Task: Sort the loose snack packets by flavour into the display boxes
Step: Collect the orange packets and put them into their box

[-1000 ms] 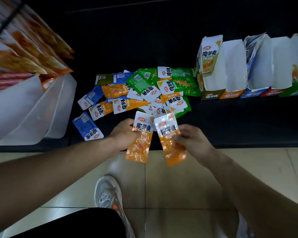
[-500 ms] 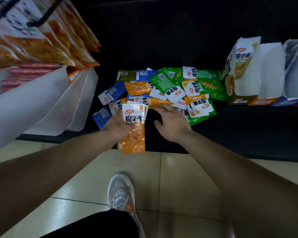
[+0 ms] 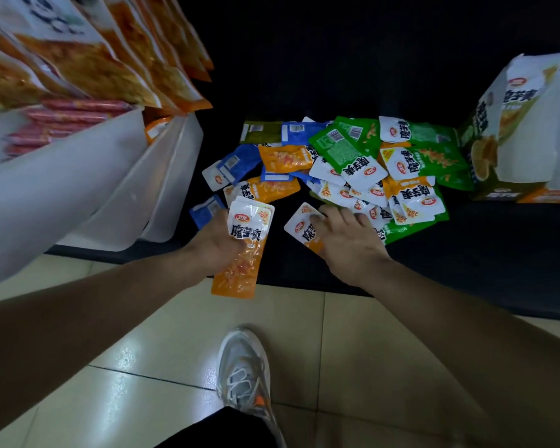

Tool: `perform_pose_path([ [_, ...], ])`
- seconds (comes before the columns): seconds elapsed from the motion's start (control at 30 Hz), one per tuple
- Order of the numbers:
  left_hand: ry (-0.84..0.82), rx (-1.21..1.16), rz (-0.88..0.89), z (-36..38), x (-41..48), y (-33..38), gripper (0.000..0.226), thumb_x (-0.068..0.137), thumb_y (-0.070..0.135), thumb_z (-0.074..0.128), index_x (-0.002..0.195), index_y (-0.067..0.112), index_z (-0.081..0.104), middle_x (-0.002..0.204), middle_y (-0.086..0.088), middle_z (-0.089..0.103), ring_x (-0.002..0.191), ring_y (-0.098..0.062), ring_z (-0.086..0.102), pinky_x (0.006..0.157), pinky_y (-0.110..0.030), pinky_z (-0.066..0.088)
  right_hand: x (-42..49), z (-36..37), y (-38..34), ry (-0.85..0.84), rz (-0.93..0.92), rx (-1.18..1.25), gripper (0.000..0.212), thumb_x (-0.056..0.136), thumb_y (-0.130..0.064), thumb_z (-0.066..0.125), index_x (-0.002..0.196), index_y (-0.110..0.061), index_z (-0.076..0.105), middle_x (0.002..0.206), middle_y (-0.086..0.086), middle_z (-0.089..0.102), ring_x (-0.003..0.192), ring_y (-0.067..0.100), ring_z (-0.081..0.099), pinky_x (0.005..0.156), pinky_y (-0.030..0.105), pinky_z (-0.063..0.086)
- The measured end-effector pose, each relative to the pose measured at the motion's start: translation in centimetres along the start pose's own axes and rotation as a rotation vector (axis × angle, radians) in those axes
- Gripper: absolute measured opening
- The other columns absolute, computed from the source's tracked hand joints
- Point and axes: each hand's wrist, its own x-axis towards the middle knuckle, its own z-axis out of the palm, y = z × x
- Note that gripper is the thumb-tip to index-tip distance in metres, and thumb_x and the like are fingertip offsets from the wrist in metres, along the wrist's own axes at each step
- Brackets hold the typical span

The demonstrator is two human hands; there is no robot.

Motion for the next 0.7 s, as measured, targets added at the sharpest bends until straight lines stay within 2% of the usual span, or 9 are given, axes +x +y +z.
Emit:
perform_pose_path([
  [0.1, -0.004, -0.034, -0.005, 0.4, 0.1, -0.2, 0.041, 0.092, 0.017, 0.065, 0.124, 0.03, 0.044, 0.113, -0.001, 0.065, 0.103, -0.022, 0.064, 0.09, -0.045, 0.055, 0.9, -0.6, 0.5, -0.071, 0.138, 0.052, 0.084, 0.086, -0.04, 0.073, 0.15, -0.013, 0.026, 0.143, 0.013, 0.04, 0.132, 0.034, 0.041, 0.109, 0.049, 0.034],
  [0.17, 0.026, -0.106, -0.002, 1.0, 0.2, -0.3, 0.038, 0.091, 0.017, 0.066, 0.122, 0.028, 0.047, 0.11, 0.0, 0.066, 0.1, -0.019, 0.065, 0.082, -0.037, 0.055, 0.8, -0.9, 0.5, -0.097, 0.215, 0.08, 0.079, 0.082, -0.048, 0.076, 0.141, -0.012, 0.038, 0.135, 0.013, 0.048, 0.128, 0.035, 0.047, 0.107, 0.049, 0.036],
  [0.23, 0.057, -0.174, 0.006, 1.9, 0.1, 0.0, 0.032, 0.092, 0.015, 0.066, 0.117, 0.025, 0.051, 0.103, 0.003, 0.067, 0.09, -0.012, 0.065, 0.067, -0.026, 0.051, 0.4, -1.2, 0.5, -0.09, 0.233, 0.167, 0.06, 0.083, -0.044, 0.075, 0.128, -0.014, 0.049, 0.125, 0.011, 0.054, 0.119, 0.033, 0.055, 0.097, 0.044, 0.043],
  [0.3, 0.058, -0.247, 0.024, 3.1, -0.1, 0.7, 0.026, 0.093, 0.011, 0.064, 0.114, 0.024, 0.057, 0.097, 0.007, 0.068, 0.084, -0.007, 0.065, 0.061, -0.019, 0.049, -0.4, -1.4, 0.7, -0.002, 0.285, 0.414, 0.037, 0.091, -0.034, 0.068, 0.119, -0.016, 0.053, 0.111, 0.008, 0.06, 0.104, 0.031, 0.06, 0.079, 0.038, 0.047],
  [0.4, 0.062, -0.374, 0.007, 4.9, -0.6, 1.5, 0.025, 0.094, 0.01, 0.064, 0.115, 0.023, 0.06, 0.104, 0.002, 0.071, 0.092, -0.015, 0.069, 0.076, -0.031, 0.057, -1.8, -2.0, 0.6, 0.122, 0.488, 0.952, 0.017, 0.095, -0.028, 0.064, 0.109, -0.02, 0.058, 0.093, -0.002, 0.067, 0.084, 0.021, 0.065, 0.062, 0.028, 0.046],
  [0.47, 0.054, -0.453, -0.009, 6.0, -1.2, 1.8, 0.028, 0.094, 0.012, 0.065, 0.118, 0.023, 0.058, 0.106, 0.002, 0.07, 0.096, -0.018, 0.069, 0.082, -0.038, 0.058, -2.8, -2.3, -0.2, 0.165, 0.548, 1.28, 0.009, 0.094, -0.027, 0.065, 0.102, -0.022, 0.065, 0.088, 0.0, 0.073, 0.081, 0.021, 0.07, 0.066, 0.032, 0.055],
  [0.53, 0.029, -0.511, 0.016, 7.0, -1.7, 2.0, 0.03, 0.095, 0.012, 0.064, 0.121, 0.024, 0.058, 0.106, 0.002, 0.071, 0.097, -0.019, 0.07, 0.083, -0.038, 0.058, -3.4, -2.2, -1.1, 0.138, 0.524, 1.385, 0.009, 0.096, -0.027, 0.064, 0.095, -0.018, 0.066, 0.084, 0.008, 0.072, 0.075, 0.025, 0.069, 0.067, 0.037, 0.056],
  [0.6, 0.028, -0.58, 0.042, 7.9, -2.0, 2.0, 0.032, 0.095, 0.01, 0.063, 0.123, 0.025, 0.059, 0.106, 0.003, 0.072, 0.097, -0.017, 0.07, 0.082, -0.036, 0.056, -3.7, -2.0, -1.4, 0.142, 0.472, 1.354, 0.013, 0.098, -0.024, 0.062, 0.086, -0.018, 0.062, 0.068, -0.002, 0.065, 0.056, 0.015, 0.058, 0.054, 0.02, 0.045],
  [0.7, 0.128, -0.706, 0.015, 7.8, -1.8, 1.8, 0.033, 0.092, 0.009, 0.065, 0.119, 0.027, 0.063, 0.103, 0.004, 0.074, 0.094, -0.019, 0.072, 0.08, -0.04, 0.057, -3.6, -2.1, -0.8, 0.224, 0.453, 1.391, 0.003, 0.094, -0.021, 0.068, 0.093, -0.022, 0.07, 0.078, -0.007, 0.074, 0.069, 0.012, 0.068, 0.063, 0.024, 0.051],
])
